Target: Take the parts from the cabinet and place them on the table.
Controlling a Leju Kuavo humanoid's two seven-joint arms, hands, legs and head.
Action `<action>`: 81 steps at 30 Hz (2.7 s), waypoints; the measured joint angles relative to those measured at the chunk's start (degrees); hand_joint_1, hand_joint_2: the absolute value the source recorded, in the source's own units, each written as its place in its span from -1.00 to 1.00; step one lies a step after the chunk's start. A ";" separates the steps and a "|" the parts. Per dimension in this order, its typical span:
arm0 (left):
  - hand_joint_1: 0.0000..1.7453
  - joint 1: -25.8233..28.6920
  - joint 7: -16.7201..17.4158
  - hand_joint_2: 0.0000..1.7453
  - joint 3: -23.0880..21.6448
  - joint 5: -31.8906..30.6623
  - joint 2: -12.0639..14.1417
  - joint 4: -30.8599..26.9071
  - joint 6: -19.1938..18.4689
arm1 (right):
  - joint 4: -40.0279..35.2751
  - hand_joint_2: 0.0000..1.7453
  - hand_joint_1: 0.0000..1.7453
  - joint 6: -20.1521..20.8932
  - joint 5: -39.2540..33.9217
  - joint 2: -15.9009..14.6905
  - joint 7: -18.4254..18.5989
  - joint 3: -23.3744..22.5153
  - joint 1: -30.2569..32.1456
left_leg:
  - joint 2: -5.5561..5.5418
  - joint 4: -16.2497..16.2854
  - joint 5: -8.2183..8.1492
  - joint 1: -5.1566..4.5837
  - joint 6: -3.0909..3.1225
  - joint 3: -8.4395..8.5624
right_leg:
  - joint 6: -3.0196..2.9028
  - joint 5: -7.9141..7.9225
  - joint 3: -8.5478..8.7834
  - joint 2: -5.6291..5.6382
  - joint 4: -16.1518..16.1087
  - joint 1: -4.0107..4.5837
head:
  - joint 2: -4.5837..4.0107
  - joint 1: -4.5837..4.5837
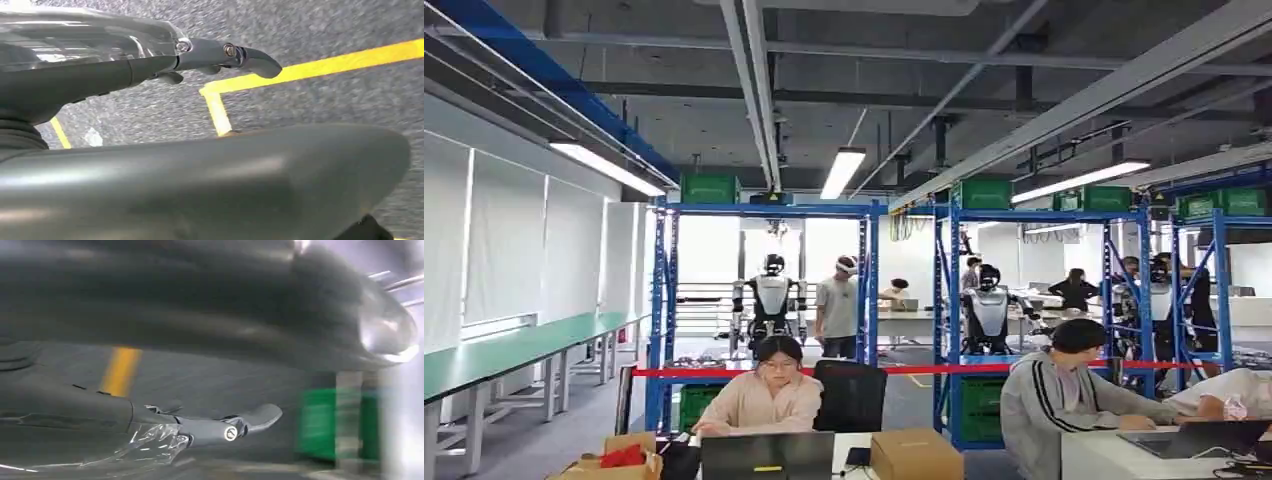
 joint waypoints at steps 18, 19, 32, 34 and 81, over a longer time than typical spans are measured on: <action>-1.00 -0.37 0.92 -1.00 0.13 -1.20 -0.46 0.04 -0.13 | 30.52 -1.00 -1.00 -14.17 11.82 -0.07 18.10 -3.01 -2.89 | 0.78 -17.09 7.77 -0.42 2.85 3.57 | 3.00 -4.20 3.13 1.04 8.25 -0.83 | 0.00 -0.11; -1.00 -0.40 0.92 -1.00 0.13 -1.36 -0.77 0.04 -0.13 | 30.74 -1.00 -1.00 -14.17 11.95 -0.09 19.59 -2.97 -2.89 | 0.75 -17.05 8.16 -0.57 2.58 3.26 | 2.28 -5.18 7.66 1.39 2.44 -0.53 | 0.00 -0.09; -1.00 -0.42 1.20 -1.00 0.55 -1.92 -1.03 0.04 -0.17 | 33.40 -1.00 -1.00 -11.90 10.61 0.26 31.28 -3.28 -1.76 | 0.59 -2.13 3.35 0.18 -0.05 2.98 | 0.04 0.07 -0.85 0.04 0.84 -0.17 | -0.02 -0.02; -1.00 -0.67 1.20 -1.00 0.57 -1.99 -1.03 0.04 -0.17 | 33.42 -1.00 -1.00 -11.90 10.57 0.26 31.63 -3.30 -1.72 | 0.64 -11.23 2.33 0.41 -0.19 10.11 | 0.59 0.56 -3.00 0.11 2.67 -0.13 | -0.02 -0.04; -1.00 -1.49 2.95 1.00 4.90 -1.49 -3.04 0.04 -1.27 | 33.75 -1.00 -1.00 -6.87 9.41 -0.83 45.64 -8.59 -1.08 | 0.94 -15.00 5.24 0.44 2.02 5.06 | 6.26 -3.65 3.54 1.49 1.21 -2.95 | -0.02 0.06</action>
